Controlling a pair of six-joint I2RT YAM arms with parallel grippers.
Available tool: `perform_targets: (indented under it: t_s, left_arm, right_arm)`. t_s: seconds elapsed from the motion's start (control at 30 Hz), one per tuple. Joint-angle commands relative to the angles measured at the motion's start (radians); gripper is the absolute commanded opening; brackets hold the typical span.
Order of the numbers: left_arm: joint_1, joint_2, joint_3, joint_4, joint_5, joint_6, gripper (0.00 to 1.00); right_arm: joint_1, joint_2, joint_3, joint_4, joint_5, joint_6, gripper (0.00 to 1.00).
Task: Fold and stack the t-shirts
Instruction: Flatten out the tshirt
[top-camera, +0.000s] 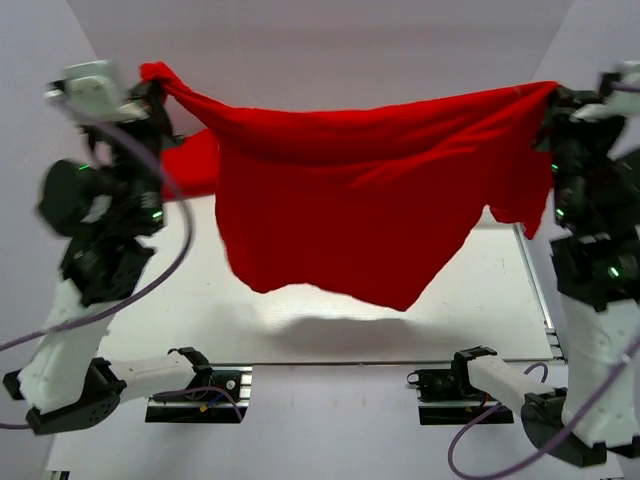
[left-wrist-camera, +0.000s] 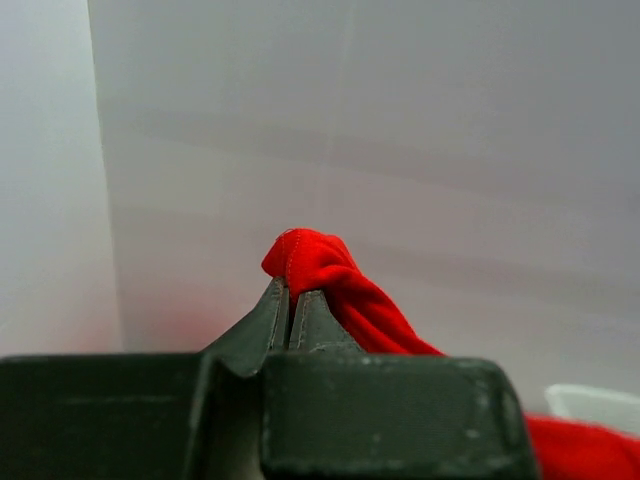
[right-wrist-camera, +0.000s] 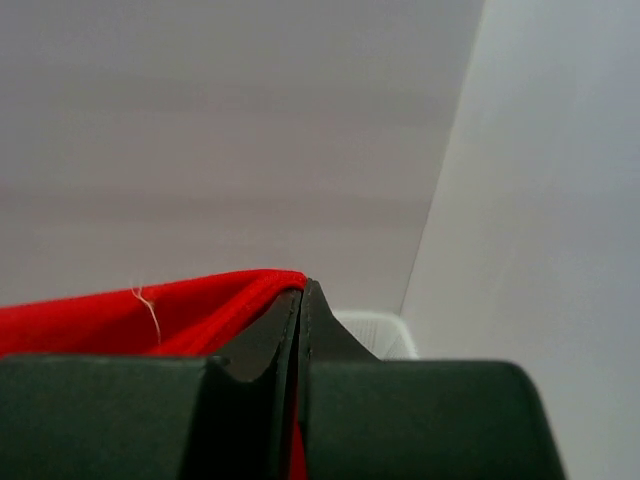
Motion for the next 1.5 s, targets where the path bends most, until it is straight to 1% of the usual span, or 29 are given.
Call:
perform_targets:
  t_s: [0.0,0.03,0.17,0.2,0.27,0.3,0.33,0.4,0.43,0.47,0.5,0.57,0.6,0.67,0.73,0.77,0.83,0.87,0.9,0.97,1.07,1.1,1.13,1.17,1.2,1.27,1.37,1.43,1.47]
  left_arm:
    - [0.013,0.12,-0.09,0.082,-0.124,0.056,0.0]
    - [0.013,0.154,-0.09,0.096,-0.184,0.056,0.0]
    - [0.081,0.343,-0.13,0.139,-0.175,0.061,0.0]
    - [0.102,0.386,-0.13,0.13,-0.175,0.033,0.0]
    - [0.182,0.522,-0.089,0.098,-0.138,-0.062,0.0]
    - [0.211,0.571,-0.069,0.038,-0.12,-0.105,0.0]
    - [0.267,0.62,-0.052,0.017,-0.071,-0.163,0.0]
    - [0.317,0.771,0.005,-0.005,-0.031,-0.205,0.0]
    - [0.355,0.823,0.027,-0.005,0.003,-0.229,0.0]
    - [0.371,0.934,0.092,-0.028,0.021,-0.229,0.0]
    - [0.385,0.991,0.123,-0.028,0.03,-0.24,0.0]
    - [0.421,1.103,0.254,-0.04,0.079,-0.261,0.0]
    - [0.432,1.206,0.295,-0.04,0.099,-0.261,0.0]
    - [0.451,1.269,0.364,-0.007,0.181,-0.275,0.0]
    - [0.469,1.297,0.338,0.112,0.254,-0.275,0.0]
    - [0.481,1.322,0.329,0.148,0.283,-0.275,0.09]
    - [0.492,1.36,0.34,0.19,0.343,-0.275,0.33]
    - [0.492,1.383,0.381,0.19,0.365,-0.275,0.66]
    - [0.503,1.424,0.402,0.199,0.376,-0.275,0.8]
    - [0.512,1.437,0.415,0.225,0.414,-0.298,1.0]
    - [0.512,1.437,0.415,0.214,0.452,-0.308,1.0]
    - [0.512,1.405,0.415,0.214,0.465,-0.321,1.0]
    - [0.512,1.388,0.406,0.198,0.477,-0.321,1.0]
    - [0.512,1.37,0.406,0.172,0.491,-0.321,1.0]
    - [0.512,1.348,0.394,0.159,0.52,-0.321,1.0]
    - [0.512,1.276,0.372,0.119,0.566,-0.321,1.0]
    - [0.5,1.179,0.247,0.021,0.63,-0.37,1.0]
    - [0.488,1.063,0.081,0.007,0.678,-0.395,1.0]
    - [0.487,1.031,0.027,0.007,0.752,-0.413,1.0]
  right_arm:
    - [-0.005,0.109,-0.076,0.017,-0.016,0.033,0.0]
    - [-0.007,0.141,-0.105,0.02,-0.02,0.054,0.0]
    - [-0.008,0.288,-0.192,0.047,-0.066,0.094,0.0]
    - [-0.008,0.303,-0.2,0.07,-0.079,0.106,0.0]
    - [-0.016,0.429,-0.193,0.075,-0.097,0.124,0.0]
    - [-0.017,0.46,-0.185,0.075,-0.117,0.126,0.0]
    - [-0.025,0.534,-0.157,0.075,-0.125,0.128,0.0]
    - [-0.034,0.647,-0.078,0.071,-0.154,0.132,0.0]
    - [-0.04,0.764,-0.055,0.064,-0.163,0.131,0.0]
    - [-0.044,0.802,-0.029,0.06,-0.181,0.132,0.0]
    - [-0.047,0.837,0.06,0.057,-0.195,0.128,0.0]
    - [-0.057,0.988,0.116,0.044,-0.211,0.128,0.0]
    - [-0.057,1.02,0.21,0.04,-0.214,0.122,0.0]
    - [-0.063,1.156,0.296,0.044,-0.22,0.115,0.0]
    - [-0.068,1.263,0.361,0.069,-0.218,0.108,0.0]
    - [-0.068,1.285,0.38,0.107,-0.218,0.108,0.0]
    - [-0.074,1.349,0.387,0.179,-0.226,0.108,0.0]
    - [-0.071,1.359,0.387,0.257,-0.238,0.111,0.08]
    - [-0.074,1.371,0.386,0.28,-0.244,0.118,0.11]
    - [-0.074,1.406,0.387,0.384,-0.263,0.115,0.27]
    - [-0.074,1.437,0.423,0.413,-0.267,0.097,0.61]
    - [-0.07,1.427,0.452,0.393,-0.273,0.094,0.89]
    - [-0.068,1.417,0.452,0.352,-0.274,0.094,0.9]
    - [-0.068,1.402,0.432,0.342,-0.328,0.083,0.9]
    - [-0.062,1.334,0.406,0.344,-0.339,0.079,0.9]
    - [-0.059,1.287,0.36,0.342,-0.401,0.085,0.9]
    - [-0.051,1.18,0.23,0.272,-0.462,0.117,0.9]
    - [-0.048,1.114,0.142,0.21,-0.484,0.171,0.9]
    - [-0.045,1.101,0.122,0.19,-0.497,0.177,0.9]
